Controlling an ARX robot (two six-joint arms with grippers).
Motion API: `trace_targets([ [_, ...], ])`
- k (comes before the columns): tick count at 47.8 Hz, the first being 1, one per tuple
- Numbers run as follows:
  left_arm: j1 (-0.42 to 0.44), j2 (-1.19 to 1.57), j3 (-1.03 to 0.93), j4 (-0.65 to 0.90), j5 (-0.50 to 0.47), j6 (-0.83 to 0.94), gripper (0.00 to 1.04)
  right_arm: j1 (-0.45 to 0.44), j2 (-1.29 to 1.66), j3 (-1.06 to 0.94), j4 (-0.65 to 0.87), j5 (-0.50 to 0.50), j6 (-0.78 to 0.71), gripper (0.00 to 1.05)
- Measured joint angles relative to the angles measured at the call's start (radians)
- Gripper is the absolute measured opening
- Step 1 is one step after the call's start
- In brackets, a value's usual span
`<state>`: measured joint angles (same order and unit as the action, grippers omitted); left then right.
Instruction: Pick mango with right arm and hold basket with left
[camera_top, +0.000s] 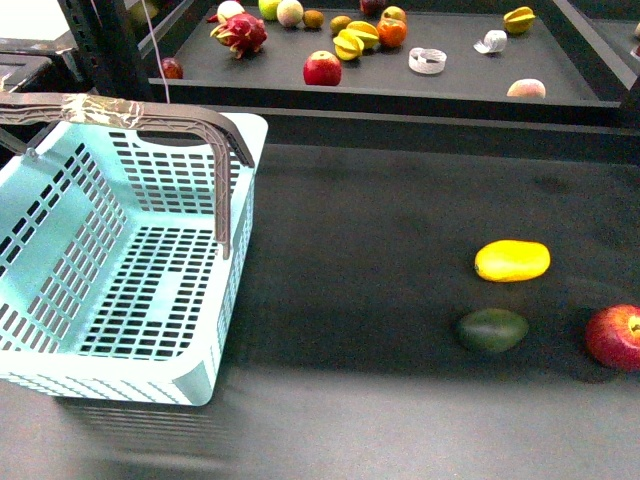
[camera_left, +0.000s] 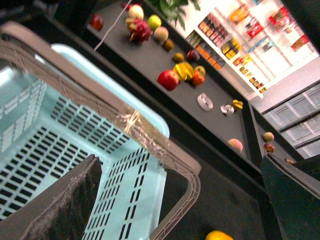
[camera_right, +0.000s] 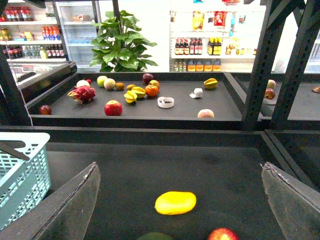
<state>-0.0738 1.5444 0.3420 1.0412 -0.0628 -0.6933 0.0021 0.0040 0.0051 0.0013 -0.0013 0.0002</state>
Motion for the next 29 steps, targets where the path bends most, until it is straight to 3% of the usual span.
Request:
trace_targets([
  [10, 0.002, 0.38, 0.272, -0.01, 0.011, -0.149, 0.99, 0.0, 0.0, 0.0, 0.0, 0.0, 0.0, 0.96],
  [29, 0.032, 0.594, 0.569, -0.096, -0.021, -0.227, 0.99, 0.0, 0.0, 0.0, 0.0, 0.0, 0.0, 0.96],
])
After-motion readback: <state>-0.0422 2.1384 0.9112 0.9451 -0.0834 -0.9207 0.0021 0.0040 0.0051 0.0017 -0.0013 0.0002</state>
